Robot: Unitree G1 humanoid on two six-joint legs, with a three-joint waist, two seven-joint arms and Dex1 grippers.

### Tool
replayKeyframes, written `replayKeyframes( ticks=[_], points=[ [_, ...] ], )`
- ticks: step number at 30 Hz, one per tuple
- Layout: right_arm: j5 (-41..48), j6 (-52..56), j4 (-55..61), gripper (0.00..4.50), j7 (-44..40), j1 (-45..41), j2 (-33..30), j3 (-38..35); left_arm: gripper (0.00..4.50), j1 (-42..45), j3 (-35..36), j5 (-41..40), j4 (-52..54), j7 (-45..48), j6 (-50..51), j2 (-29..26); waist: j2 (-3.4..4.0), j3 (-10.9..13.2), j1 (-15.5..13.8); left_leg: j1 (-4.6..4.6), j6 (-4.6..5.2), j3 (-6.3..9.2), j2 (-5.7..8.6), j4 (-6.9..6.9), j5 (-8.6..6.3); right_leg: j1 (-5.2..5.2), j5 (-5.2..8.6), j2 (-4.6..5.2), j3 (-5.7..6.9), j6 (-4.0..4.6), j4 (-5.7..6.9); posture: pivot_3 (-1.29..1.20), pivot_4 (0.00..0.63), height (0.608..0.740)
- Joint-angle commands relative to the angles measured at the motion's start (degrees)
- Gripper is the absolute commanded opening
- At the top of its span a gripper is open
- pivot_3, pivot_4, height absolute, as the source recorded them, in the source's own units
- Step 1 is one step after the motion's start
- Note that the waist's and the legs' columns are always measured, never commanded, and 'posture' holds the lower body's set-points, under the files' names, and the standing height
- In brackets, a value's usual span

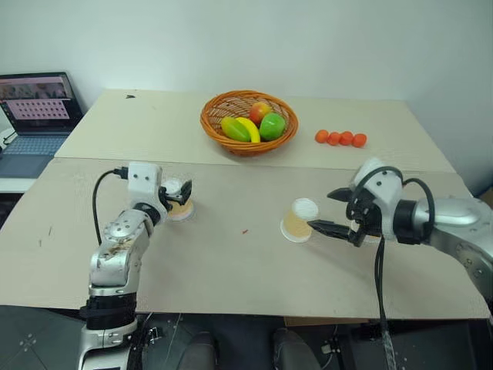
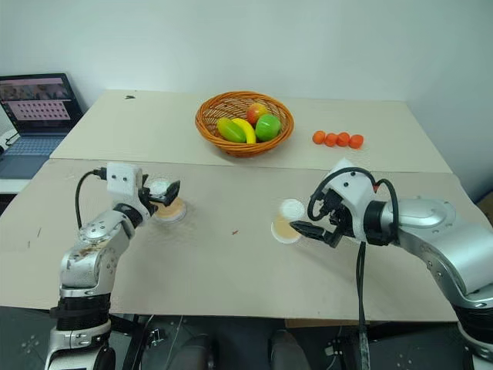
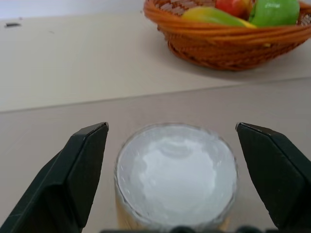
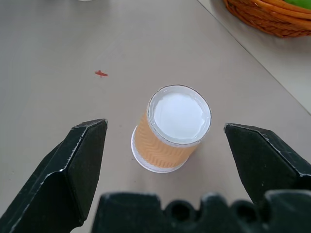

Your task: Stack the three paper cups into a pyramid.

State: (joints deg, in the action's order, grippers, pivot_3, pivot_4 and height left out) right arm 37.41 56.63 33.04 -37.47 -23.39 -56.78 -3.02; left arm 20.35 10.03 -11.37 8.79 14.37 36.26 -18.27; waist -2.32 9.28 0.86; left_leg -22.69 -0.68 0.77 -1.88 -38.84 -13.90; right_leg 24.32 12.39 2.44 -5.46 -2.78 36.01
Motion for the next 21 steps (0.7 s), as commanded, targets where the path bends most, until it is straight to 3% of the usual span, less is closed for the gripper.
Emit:
replayKeyframes(
  ticks=[1,2,3,7,13,21],
  points=[
    [-0.21,-0.24,2.05,4.5,0.02,-0.01,-0.8,-2.99,4.48,0.77,0.38,-0.18,0.21,-1.01,-0.16,0.27,0.0,0.0,0.01,0.01,0.0,0.0,0.0,0.0,0.0,0.0,0.0,0.0,0.0,-0.01,0.01,0.0,0.15,0.734],
    [-0.26,-0.14,2.18,4.5,0.04,0.14,-0.79,-3.14,4.48,0.85,0.34,-0.21,0.05,-0.98,-0.36,0.24,0.0,0.0,0.0,0.03,0.0,0.0,-0.01,0.0,0.0,-0.01,0.01,-0.01,0.0,-0.01,0.02,0.0,0.15,0.734],
    [-0.3,-0.06,2.27,4.5,0.06,0.24,-0.78,-3.23,3.96,0.91,0.27,-0.19,-0.07,-0.93,-0.55,0.18,0.0,0.0,-0.01,0.03,0.0,0.0,-0.01,0.0,0.0,-0.01,0.01,0.0,0.0,-0.01,0.02,0.0,0.15,0.734],
    [-0.09,0.41,2.83,4.5,0.26,0.75,-0.75,-3.81,2.64,1.86,0.27,-0.3,-0.36,-0.64,-2.54,0.24,0.0,0.0,-0.05,0.01,0.0,0.0,0.0,0.0,0.0,-0.01,0.01,0.0,0.0,-0.01,0.01,0.0,0.15,0.734],
    [0.05,1.01,3.41,4.5,0.65,0.92,-0.53,-4.26,2.64,4.36,-0.56,-0.27,-1.21,0.92,-5.85,-0.19,0.0,0.0,-0.06,0.01,0.0,0.0,0.0,-0.01,0.0,-0.01,0.0,0.0,0.01,0.0,0.01,0.0,0.15,0.734],
    [0.16,2.0,4.53,4.5,2.1,1.19,0.11,-4.87,2.64,5.78,-11.32,-2.76,-1.3,20.38,-13.31,-3.76,0.0,0.0,-0.06,-0.01,0.0,-0.02,0.01,0.01,0.0,-0.01,0.0,0.01,-0.01,0.0,-0.03,0.0,0.15,0.734]
  ],
)
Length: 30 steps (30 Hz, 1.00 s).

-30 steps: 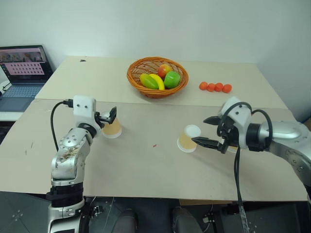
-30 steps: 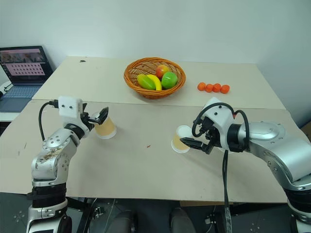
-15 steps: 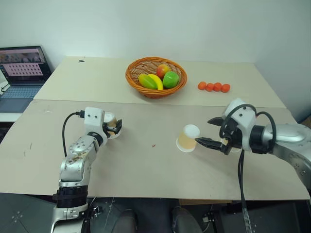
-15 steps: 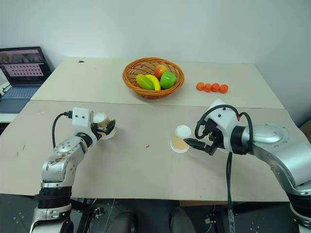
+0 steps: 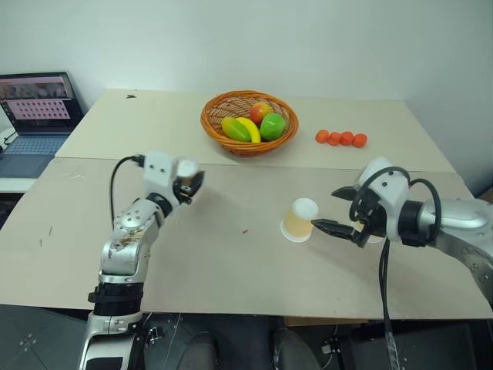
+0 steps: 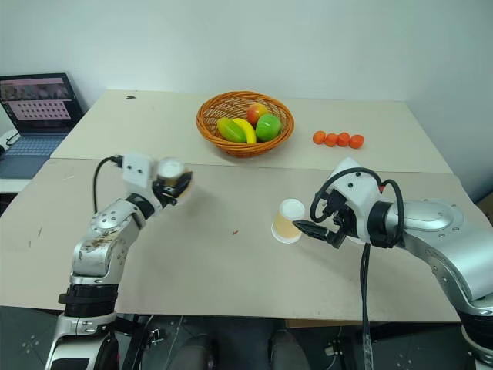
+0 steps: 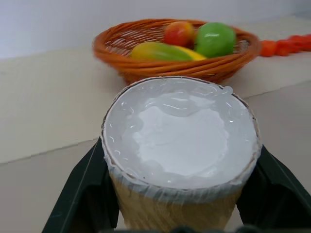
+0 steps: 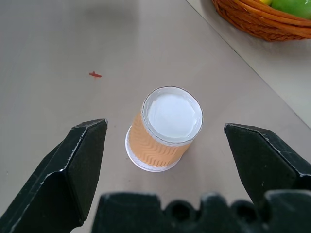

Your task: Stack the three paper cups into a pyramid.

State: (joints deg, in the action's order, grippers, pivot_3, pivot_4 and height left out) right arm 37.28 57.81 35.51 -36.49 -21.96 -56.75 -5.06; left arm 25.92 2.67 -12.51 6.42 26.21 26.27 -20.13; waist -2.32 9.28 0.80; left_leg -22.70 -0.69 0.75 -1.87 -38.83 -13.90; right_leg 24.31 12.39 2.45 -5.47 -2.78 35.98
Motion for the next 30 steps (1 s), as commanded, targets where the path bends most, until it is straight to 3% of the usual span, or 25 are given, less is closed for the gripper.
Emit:
replayKeyframes(
  ticks=[1,4,10,30],
  points=[
    [0.51,1.21,2.63,4.5,1.55,0.17,0.17,-3.36,2.64,-0.15,-5.92,-2.48,0.85,13.16,-4.67,-2.8,0.0,0.0,0.04,0.0,0.0,0.0,0.0,0.0,0.0,0.0,0.0,0.0,0.0,0.0,0.01,0.0,0.15,0.734],
    [1.07,2.67,4.48,4.5,2.84,1.73,0.39,-5.1,2.64,-0.08,-10.15,-3.69,-1.05,23.82,-8.08,-5.65,0.01,0.0,0.09,0.0,0.0,-0.03,-0.01,0.02,0.0,0.03,0.02,-0.01,-0.01,0.01,0.02,0.0,0.15,0.734],
    [2.95,6.73,8.6,4.5,5.05,4.94,0.46,-10.44,2.64,3.62,-12.66,-3.39,-9.44,31.39,-12.51,-5.3,0.01,0.0,0.05,0.02,0.01,-0.02,-0.02,0.0,0.0,0.02,0.12,-0.02,-0.01,-0.13,0.05,0.0,0.15,0.734],
    [10.25,18.27,17.98,4.5,10.23,11.08,0.01,-25.24,2.64,14.24,-15.27,-2.35,-28.18,37.15,-16.19,5.42,0.01,0.0,0.12,-0.05,0.02,0.01,-0.01,-0.02,0.0,0.02,0.16,-0.02,-0.01,-0.23,0.03,0.0,0.15,0.734]
  ],
)
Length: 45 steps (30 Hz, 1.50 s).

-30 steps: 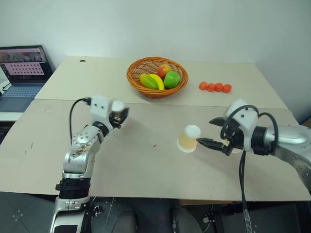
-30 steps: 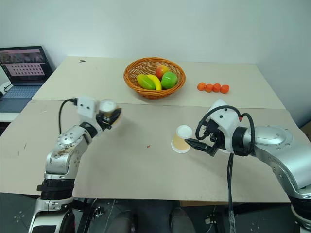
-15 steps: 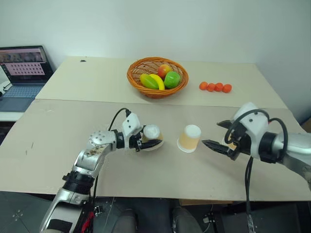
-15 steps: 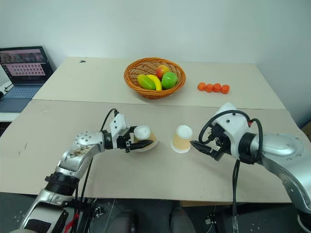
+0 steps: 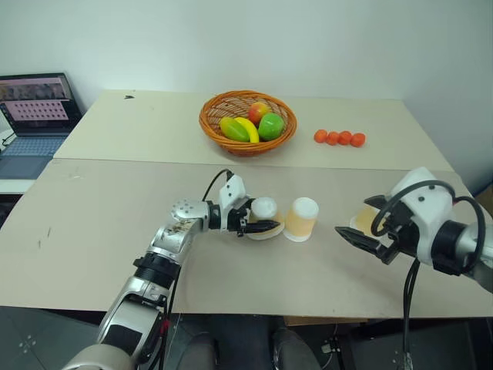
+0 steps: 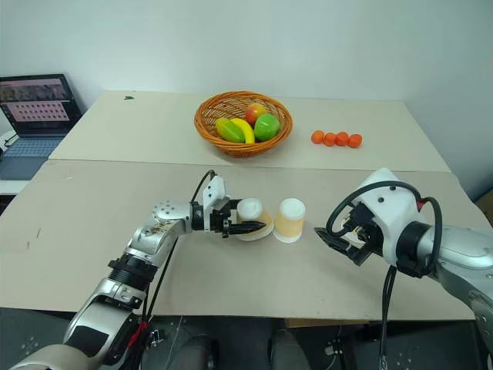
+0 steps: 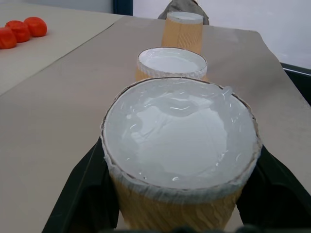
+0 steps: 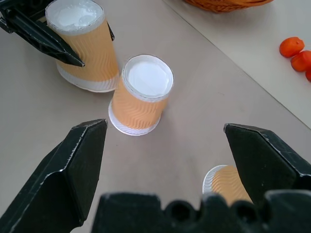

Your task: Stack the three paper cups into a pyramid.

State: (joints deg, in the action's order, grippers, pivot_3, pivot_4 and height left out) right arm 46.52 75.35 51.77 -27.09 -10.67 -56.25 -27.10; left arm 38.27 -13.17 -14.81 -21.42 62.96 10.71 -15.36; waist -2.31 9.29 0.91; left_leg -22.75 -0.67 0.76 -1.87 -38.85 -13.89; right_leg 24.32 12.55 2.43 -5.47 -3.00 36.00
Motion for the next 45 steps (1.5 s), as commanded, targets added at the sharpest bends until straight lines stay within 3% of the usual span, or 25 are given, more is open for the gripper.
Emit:
replayKeyframes(
  ticks=[1,12,17,18,27,33,41,45],
  points=[
    [1.24,1.06,1.98,4.5,1.0,-0.08,-0.39,-3.59,2.64,2.19,0.56,0.08,-0.78,0.46,-0.84,0.91,0.0,0.0,-0.01,0.0,0.0,0.0,0.0,0.0,0.0,0.0,0.0,0.0,0.0,0.0,0.0,0.0,0.15,0.734],
    [2.97,2.31,2.7,4.5,2.35,0.14,-0.43,-4.99,2.64,2.99,0.69,1.17,-2.78,0.98,-2.17,2.46,0.0,0.0,-0.08,-0.01,0.0,0.01,0.0,-0.01,0.0,-0.01,0.03,0.0,0.0,-0.05,0.0,0.0,0.15,0.734],
    [3.24,2.16,2.45,4.5,2.48,-0.05,-0.89,-5.09,4.39,3.1,0.7,1.47,-3.3,0.94,-2.82,3.05,0.0,0.0,-0.09,-0.01,0.0,0.01,0.0,0.0,0.0,0.0,0.04,0.0,0.0,-0.06,0.0,0.0,0.15,0.734],
    [3.32,2.15,2.41,4.5,2.51,-0.09,-0.94,-5.12,4.46,3.14,0.71,1.47,-3.34,0.87,-2.84,3.19,0.0,0.0,-0.11,-0.01,0.0,0.01,0.0,-0.01,0.0,-0.01,0.04,0.0,0.0,-0.06,0.0,0.0,0.15,0.734],
    [3.65,1.86,2.03,4.5,2.94,-0.4,-1.16,-4.75,4.46,3.15,0.65,1.79,-3.33,0.56,-3.59,3.82,0.0,0.0,-0.08,0.0,0.0,0.01,0.0,0.0,0.0,0.0,0.05,0.0,0.0,-0.08,0.0,0.0,0.15,0.734],
    [3.51,1.25,1.38,4.5,2.57,-0.5,-1.26,-4.27,4.46,7.51,4.45,-1.66,1.94,-1.76,-0.55,4.28,-0.01,0.0,-0.13,-0.05,0.0,0.02,0.0,-0.01,0.0,0.02,0.07,0.0,0.01,-0.11,0.0,0.0,0.15,0.734],
    [2.1,-1.11,-0.47,4.5,2.05,-0.82,-1.75,-2.29,4.46,11.74,6.14,-4.27,9.85,-3.13,5.13,3.08,0.0,0.0,0.0,-0.05,0.0,0.02,0.0,0.0,0.0,0.01,0.07,0.0,0.0,-0.12,-0.04,0.0,0.15,0.734],
    [-0.25,-2.96,-2.06,4.5,0.82,1.91,-2.76,-3.67,4.46,14.77,7.38,-8.71,15.45,-1.69,14.58,-0.23,0.0,0.01,-0.04,-0.04,0.0,0.03,0.0,-0.01,0.0,0.03,0.09,-0.02,0.01,-0.16,0.03,0.0,0.15,0.734]
  ],
)
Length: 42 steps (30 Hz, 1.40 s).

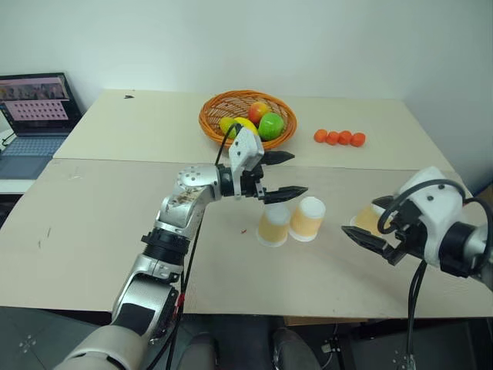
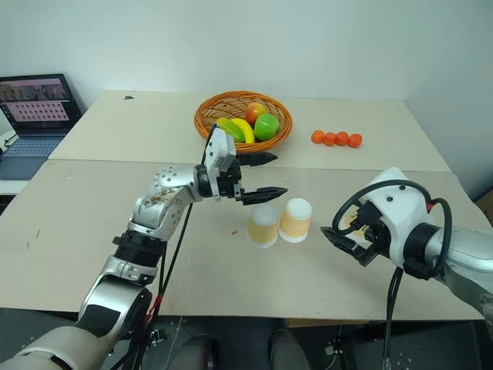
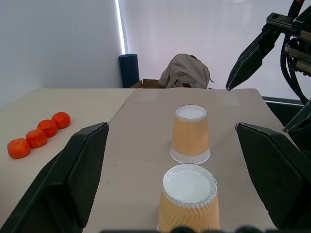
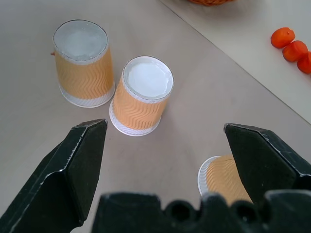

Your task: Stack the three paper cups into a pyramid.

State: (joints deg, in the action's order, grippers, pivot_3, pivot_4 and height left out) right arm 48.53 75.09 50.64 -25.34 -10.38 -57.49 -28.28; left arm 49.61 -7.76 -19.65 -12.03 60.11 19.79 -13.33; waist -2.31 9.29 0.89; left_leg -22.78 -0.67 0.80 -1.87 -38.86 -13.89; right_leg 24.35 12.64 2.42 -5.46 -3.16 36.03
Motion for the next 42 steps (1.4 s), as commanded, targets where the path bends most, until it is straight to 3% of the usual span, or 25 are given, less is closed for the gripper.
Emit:
replayKeyframes(
  ticks=[1,6,11,17,21,32,42],
  points=[
    [-3.5,-2.95,-1.13,4.5,-1.27,3.99,-1.4,-4.52,4.46,3.78,1.72,-4.62,7.62,3.24,7.3,-4.59,0.0,0.0,-0.01,0.01,0.0,-0.01,0.0,0.0,0.0,0.0,0.01,0.0,-0.01,-0.01,-0.01,0.0,0.15,0.734],
    [-8.38,-6.16,0.42,4.5,-3.62,17.29,1.72,-12.51,4.46,4.07,0.86,-7.21,11.77,9.24,13.07,-13.07,0.04,-0.02,-0.07,0.0,0.0,0.01,-0.01,0.08,-0.01,0.01,0.05,0.0,0.01,-0.04,-0.04,0.0,0.15,0.734],
    [-13.39,-13.94,1.22,4.5,-1.43,25.89,11.81,-16.16,4.46,3.14,0.5,-9.29,14.41,11.17,16.17,-16.22,0.05,-0.01,-0.18,-0.02,0.0,0.04,-0.01,-0.01,-0.01,-0.02,0.07,0.01,0.06,-0.07,-0.03,0.0,0.15,0.734],
    [-19.89,-26.21,-2.25,4.5,3.28,27.35,23.68,-11.62,4.46,3.62,0.13,-9.93,15.33,9.76,16.79,-14.7,0.07,0.0,0.16,0.25,-0.01,-0.07,-0.01,-0.02,0.0,-0.13,0.06,0.01,-0.05,-0.06,0.06,0.0,0.15,0.734],
    [-24.3,-37.82,-11.32,4.5,5.98,24.11,31.7,-6.84,4.46,3.94,0.2,-10.55,16.3,8.39,17.7,-13.8,0.15,0.03,0.68,0.33,-0.01,-0.11,-0.08,0.0,0.0,-0.18,0.04,-0.09,-0.09,-0.03,0.07,0.0,0.15,0.734],
    [-30.12,-54.86,-34.76,4.5,3.44,15.63,32.39,-0.44,4.46,3.77,1.42,-11.43,19.84,4.41,21.51,-14.8,0.57,0.17,1.55,0.33,-0.01,-0.14,-0.04,0.04,0.0,-0.14,0.03,-0.07,-0.16,-0.01,0.1,0.0,0.15,0.734],
    [-30.34,-57.38,-40.15,4.5,0.55,11.61,31.93,4.89,4.46,0.2,3.09,-12.99,24.13,-0.25,24.22,-16.51,0.76,0.21,1.69,0.35,-0.01,-0.15,-0.04,0.04,0.0,-0.15,0.03,-0.07,-0.19,-0.01,0.14,0.0,0.15,0.734]
  ],
)
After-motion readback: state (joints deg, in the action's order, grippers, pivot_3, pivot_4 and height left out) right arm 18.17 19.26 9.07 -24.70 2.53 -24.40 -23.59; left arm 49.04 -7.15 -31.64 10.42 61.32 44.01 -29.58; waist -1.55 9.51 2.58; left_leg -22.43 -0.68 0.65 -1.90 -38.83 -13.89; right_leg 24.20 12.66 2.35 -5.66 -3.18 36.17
